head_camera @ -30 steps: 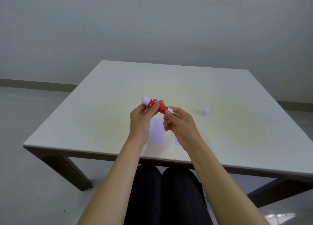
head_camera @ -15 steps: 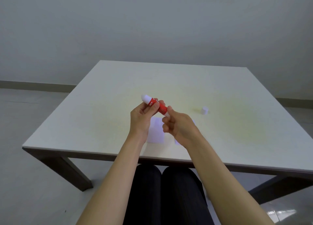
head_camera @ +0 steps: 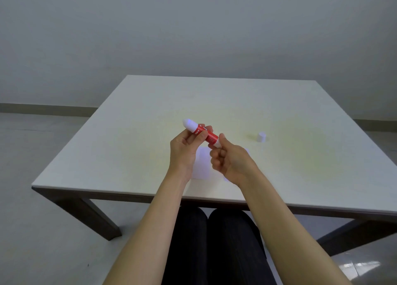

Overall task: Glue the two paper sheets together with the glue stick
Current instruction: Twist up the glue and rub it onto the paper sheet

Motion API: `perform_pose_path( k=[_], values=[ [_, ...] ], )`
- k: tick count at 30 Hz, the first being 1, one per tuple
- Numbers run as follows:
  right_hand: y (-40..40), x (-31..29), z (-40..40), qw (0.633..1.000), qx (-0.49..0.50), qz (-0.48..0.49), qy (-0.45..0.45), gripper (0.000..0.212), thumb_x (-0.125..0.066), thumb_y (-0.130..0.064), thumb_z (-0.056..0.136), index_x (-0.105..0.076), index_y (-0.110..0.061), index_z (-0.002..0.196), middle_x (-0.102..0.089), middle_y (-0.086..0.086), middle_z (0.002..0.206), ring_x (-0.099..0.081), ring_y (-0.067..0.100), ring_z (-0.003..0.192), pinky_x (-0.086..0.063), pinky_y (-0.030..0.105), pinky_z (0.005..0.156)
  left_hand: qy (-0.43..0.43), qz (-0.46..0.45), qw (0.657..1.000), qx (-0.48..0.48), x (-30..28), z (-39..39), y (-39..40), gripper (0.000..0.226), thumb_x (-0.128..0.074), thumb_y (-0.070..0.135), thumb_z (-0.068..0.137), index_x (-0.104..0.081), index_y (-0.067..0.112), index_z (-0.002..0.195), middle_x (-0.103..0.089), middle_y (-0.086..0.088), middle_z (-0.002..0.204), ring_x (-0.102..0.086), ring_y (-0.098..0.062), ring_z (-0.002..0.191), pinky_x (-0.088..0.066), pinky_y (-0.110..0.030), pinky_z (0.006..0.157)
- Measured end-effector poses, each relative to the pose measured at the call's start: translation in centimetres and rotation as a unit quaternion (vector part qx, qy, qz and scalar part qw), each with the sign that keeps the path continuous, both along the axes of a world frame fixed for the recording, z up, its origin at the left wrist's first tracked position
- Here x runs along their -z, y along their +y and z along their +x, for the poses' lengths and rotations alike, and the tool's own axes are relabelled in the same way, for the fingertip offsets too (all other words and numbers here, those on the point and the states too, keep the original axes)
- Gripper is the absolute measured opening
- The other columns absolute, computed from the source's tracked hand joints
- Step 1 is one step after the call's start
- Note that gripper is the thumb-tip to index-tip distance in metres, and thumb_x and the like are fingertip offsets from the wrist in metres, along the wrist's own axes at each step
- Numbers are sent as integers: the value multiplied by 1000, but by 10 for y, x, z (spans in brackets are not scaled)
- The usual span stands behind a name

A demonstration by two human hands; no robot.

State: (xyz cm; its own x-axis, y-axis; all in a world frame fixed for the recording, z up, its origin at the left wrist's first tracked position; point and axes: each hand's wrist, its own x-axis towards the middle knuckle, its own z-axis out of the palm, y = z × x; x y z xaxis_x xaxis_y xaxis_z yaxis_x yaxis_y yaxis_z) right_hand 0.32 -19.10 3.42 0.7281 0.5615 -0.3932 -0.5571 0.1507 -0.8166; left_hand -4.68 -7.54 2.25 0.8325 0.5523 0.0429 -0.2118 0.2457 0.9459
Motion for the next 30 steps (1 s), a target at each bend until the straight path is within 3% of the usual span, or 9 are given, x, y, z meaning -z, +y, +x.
perform_pose_path(
  k=[2, 4, 7, 9, 13, 18, 22, 27, 30],
  values=[
    [3, 0, 0, 999, 9, -32, 24, 47, -49, -50, 93, -57, -10, 69, -46, -2, 42, -40, 13, 34, -36, 18, 36, -1, -8, 1000, 6, 0, 0, 0, 12, -68, 16, 83, -70, 14, 95, -77, 0, 98, -68, -13, 103, -40, -34, 104],
    [5, 2, -2, 1000, 15, 13, 20, 48, -50, -53, 90, -60, -10, 74, -52, 0, 47, -47, 15, 39, -42, 20, 40, -6, -22, 1000, 11, 1, -1, 1, 12, -68, 17, 83, -70, 16, 94, -76, 0, 102, -67, -13, 107, -38, -35, 106],
    [10, 3, -9, 990, -13, 136, -15, 32, -51, -39, 94, -68, -12, 98, -69, 2, 70, -65, 15, 61, -54, 23, 58, -10, -14, 999, 27, 2, -1, -1, 16, -68, 21, 82, -72, 20, 97, -75, 5, 106, -68, -9, 102, -47, -28, 92],
    [15, 2, -10, 982, 13, 187, -18, 23, -49, -25, 97, -69, -13, 93, -69, 0, 77, -66, 11, 65, -55, 20, 62, -5, 17, 999, 34, 2, 0, -1, 22, -68, 20, 82, -72, 23, 104, -72, 12, 111, -65, 0, 104, -48, -16, 86],
    [11, -4, 9, 953, 157, 249, 72, 13, -55, -17, 95, -59, -8, 86, -58, 4, 74, -64, 14, 58, -56, 20, 60, 55, 146, 986, 62, 3, -4, 27, 57, -68, 27, 84, -47, 27, 137, -44, 21, 139, -40, 8, 127, -32, -15, 101],
    [-5, 3, 27, 986, 122, 92, -74, 12, -49, -7, 89, -58, -3, 81, -74, 11, 71, -70, 22, 66, -59, 27, 66, 216, 403, 876, 152, 17, -35, 91, 62, -63, 36, 87, -38, 26, 143, -36, 12, 151, -30, -3, 139, -20, -20, 111],
    [9, 15, 20, 983, 114, 9, -144, 12, -49, -2, 90, -54, -3, 102, -68, 17, 85, -66, 28, 67, -60, 32, 68, 258, 471, 811, 232, 21, -42, 103, 76, -61, 42, 86, -21, 30, 149, -16, 17, 157, -4, -1, 146, -5, -28, 118],
    [23, 26, 9, 944, 80, -95, -306, 13, -58, -4, 83, -63, -11, 93, -73, -2, 74, -68, 19, 71, -58, 36, 77, 284, 607, 692, 267, 19, -26, 94, 81, -52, 52, 88, -8, 28, 152, -3, 15, 160, 10, -12, 148, 11, -45, 117],
    [26, 30, 7, 904, 52, -169, -390, 10, -63, -14, 81, -64, -17, 90, -74, 0, 85, -70, 14, 79, -55, 29, 76, 292, 633, 663, 272, 25, -25, 93, 79, -48, 55, 88, -7, 29, 151, 0, 15, 160, 11, -16, 148, 11, -53, 116]
  ],
)
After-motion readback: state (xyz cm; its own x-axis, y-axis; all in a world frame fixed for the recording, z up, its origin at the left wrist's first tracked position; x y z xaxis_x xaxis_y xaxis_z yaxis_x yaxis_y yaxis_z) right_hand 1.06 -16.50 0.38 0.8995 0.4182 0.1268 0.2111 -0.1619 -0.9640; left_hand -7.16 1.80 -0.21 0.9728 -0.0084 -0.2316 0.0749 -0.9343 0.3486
